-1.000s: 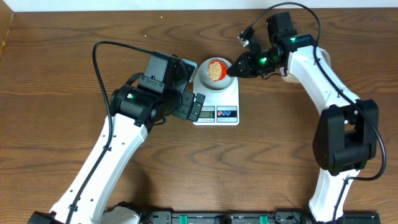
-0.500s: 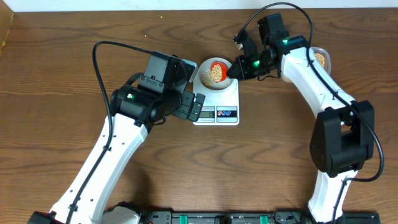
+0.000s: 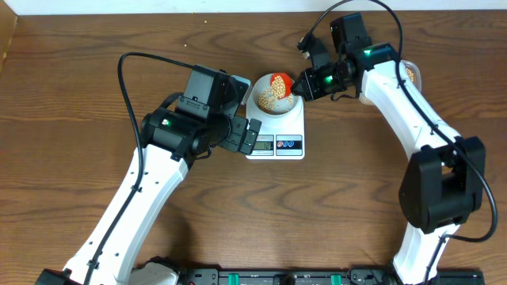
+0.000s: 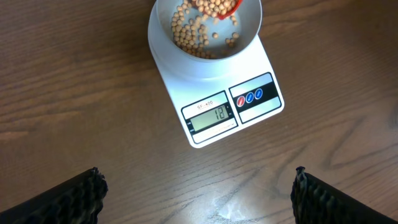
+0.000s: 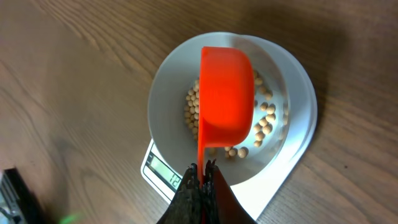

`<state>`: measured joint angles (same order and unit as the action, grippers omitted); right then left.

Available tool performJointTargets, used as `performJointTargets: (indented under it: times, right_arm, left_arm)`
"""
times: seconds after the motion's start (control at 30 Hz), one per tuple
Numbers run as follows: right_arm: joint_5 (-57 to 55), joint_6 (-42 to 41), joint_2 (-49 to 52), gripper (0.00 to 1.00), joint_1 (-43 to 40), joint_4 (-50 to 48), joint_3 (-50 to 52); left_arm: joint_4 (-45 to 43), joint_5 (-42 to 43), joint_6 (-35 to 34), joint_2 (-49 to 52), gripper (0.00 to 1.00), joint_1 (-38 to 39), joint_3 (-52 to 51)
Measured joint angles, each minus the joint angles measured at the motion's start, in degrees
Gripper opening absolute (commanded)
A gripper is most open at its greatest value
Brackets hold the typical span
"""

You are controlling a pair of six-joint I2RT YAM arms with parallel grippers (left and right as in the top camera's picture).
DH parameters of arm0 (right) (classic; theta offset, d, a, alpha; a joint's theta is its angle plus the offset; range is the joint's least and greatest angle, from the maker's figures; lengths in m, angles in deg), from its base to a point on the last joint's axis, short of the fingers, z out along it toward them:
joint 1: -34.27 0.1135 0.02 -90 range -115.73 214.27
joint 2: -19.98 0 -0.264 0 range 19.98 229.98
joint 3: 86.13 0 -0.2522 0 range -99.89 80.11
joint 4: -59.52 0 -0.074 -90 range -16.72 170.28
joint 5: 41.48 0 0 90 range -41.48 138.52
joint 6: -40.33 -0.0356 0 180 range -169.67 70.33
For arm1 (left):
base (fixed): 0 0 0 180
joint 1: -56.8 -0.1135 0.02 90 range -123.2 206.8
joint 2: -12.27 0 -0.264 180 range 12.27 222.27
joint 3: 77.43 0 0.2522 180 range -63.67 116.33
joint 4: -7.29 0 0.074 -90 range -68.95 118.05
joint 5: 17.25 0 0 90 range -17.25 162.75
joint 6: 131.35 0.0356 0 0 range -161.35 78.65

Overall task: Scoop item into bowl and weigh 50g on scale
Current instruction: 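Tilt the red scoop to pour soybeans into the white bowl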

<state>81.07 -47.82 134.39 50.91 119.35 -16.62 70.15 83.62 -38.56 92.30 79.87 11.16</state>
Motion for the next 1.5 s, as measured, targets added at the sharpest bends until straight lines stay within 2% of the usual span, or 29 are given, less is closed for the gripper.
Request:
performJointTargets:
  times: [0.73, 1.5]
  right_arm:
    - [-18.4, 3.7, -2.3, 0.01, 8.7, 1.3, -0.1]
    - [-24.6, 5.6, -3.1, 0.01, 9.5, 1.2, -0.1]
  left_arm:
    - [0.0, 0.0, 0.0, 0.0, 0.97, 0.0, 0.0]
    - [0.0, 0.0, 0.0, 0.0, 0.97, 0.0, 0.0]
